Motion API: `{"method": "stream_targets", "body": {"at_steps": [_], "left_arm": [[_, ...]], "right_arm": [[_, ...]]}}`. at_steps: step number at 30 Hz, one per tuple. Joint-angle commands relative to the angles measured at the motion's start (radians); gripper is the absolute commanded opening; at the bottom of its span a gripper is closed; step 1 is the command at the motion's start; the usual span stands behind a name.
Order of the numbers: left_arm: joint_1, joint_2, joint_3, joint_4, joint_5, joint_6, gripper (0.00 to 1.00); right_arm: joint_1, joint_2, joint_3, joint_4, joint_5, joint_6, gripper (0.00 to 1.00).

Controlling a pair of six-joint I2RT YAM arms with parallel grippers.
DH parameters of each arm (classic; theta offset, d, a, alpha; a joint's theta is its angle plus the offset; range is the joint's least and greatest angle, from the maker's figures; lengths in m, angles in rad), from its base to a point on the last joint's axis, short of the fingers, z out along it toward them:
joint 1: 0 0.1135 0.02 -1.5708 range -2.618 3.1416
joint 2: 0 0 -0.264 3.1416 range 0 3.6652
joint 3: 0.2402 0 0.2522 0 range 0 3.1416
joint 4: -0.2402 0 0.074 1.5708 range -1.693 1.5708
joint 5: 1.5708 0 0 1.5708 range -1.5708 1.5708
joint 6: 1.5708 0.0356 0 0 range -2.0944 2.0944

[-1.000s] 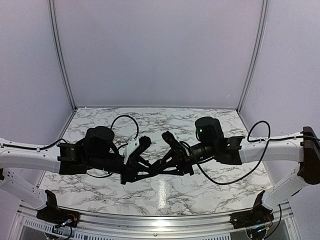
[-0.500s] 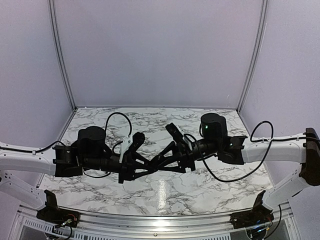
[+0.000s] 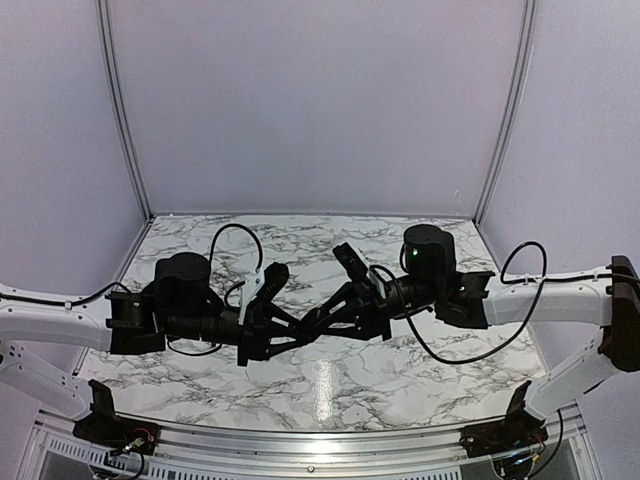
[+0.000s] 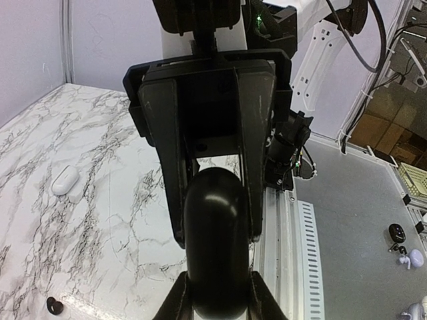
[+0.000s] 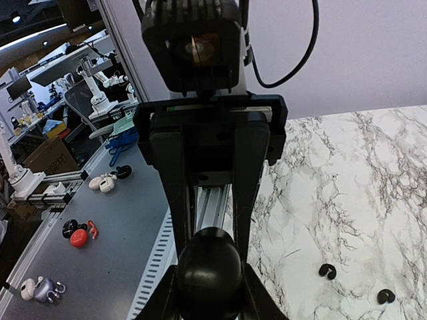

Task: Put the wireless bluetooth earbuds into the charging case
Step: Pass from the left arm to the right

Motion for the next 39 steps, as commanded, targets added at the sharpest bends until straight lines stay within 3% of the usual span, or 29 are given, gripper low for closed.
{"method": "stream_targets", "body": {"at_steps": [1, 11, 20, 29, 32, 39], "left_arm": [[-0.003, -0.024, -0.003, 0.043, -0.016, 0.018, 0.02], [-0.003, -0.037, -0.005, 0.043, -0.026, 0.019, 0.01], [-0.003, -0.034, -0.009, 0.042, -0.025, 0.018, 0.01], [-0.003, -0.037, -0.019, 0.042, -0.035, 0.02, 0.01], [-0.003, -0.032, -0.017, 0.04, -0.029, 0.021, 0.01], [-0.003, -0.023, -0.018, 0.039, -0.021, 0.023, 0.01]], "right_arm": [[-0.003, 0.004, 0.013, 0.0, -0.019, 0.0, 0.35], [0.017, 0.018, 0.019, -0.022, 0.001, -0.02, 0.38], [0.02, 0.023, 0.036, -0.03, 0.004, -0.027, 0.3], [0.02, 0.021, 0.038, -0.04, 0.006, -0.03, 0.32], [0.019, 0.018, 0.038, -0.04, 0.01, -0.031, 0.4], [0.018, 0.014, 0.045, -0.051, 0.016, -0.035, 0.37]]}}
